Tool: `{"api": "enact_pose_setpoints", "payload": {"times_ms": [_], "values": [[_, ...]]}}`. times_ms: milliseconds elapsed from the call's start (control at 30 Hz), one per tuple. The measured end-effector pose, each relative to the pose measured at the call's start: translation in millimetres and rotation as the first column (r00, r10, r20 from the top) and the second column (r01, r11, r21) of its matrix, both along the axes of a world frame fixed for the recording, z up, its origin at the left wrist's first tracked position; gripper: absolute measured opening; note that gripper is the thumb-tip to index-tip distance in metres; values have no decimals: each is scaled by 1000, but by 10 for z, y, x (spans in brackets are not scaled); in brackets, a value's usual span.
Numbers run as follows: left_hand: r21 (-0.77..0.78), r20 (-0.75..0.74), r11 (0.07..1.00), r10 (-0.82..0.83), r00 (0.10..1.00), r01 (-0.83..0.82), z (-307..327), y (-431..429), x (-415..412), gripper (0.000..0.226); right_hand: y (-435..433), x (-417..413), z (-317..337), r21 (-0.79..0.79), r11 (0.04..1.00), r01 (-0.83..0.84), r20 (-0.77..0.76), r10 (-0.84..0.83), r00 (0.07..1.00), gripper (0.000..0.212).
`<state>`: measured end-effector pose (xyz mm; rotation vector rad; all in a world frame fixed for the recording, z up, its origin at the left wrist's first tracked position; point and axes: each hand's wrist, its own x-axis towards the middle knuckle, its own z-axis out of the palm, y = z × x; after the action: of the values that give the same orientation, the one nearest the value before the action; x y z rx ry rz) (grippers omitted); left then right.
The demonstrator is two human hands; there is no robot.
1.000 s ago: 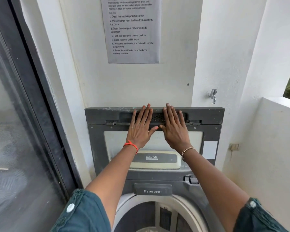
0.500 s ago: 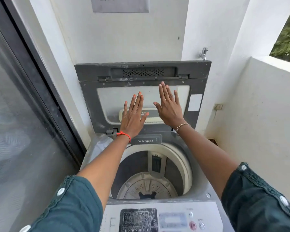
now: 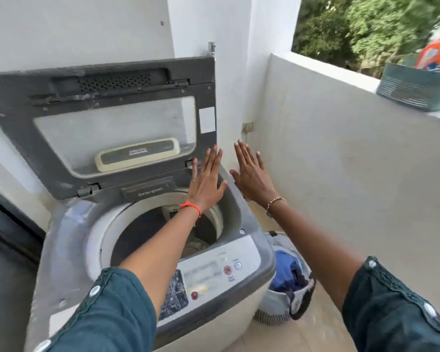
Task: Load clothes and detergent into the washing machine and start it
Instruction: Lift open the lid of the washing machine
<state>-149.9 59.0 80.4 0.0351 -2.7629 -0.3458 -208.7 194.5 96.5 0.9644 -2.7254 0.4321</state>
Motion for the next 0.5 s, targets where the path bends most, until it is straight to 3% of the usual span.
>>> {"api": "enact_pose_setpoints", "payload": {"times_ms": [300, 500], "values": [[-51, 104, 961, -266, 958, 273, -307, 1166, -787, 90, 1604, -505, -527, -49, 942, 333, 190, -318, 929, 76], [-70, 252, 955, -264, 931, 290, -864, 1610, -1363, 94, 2268, -1002, -1204, 15, 937, 348, 280, -338, 898, 77]]}}
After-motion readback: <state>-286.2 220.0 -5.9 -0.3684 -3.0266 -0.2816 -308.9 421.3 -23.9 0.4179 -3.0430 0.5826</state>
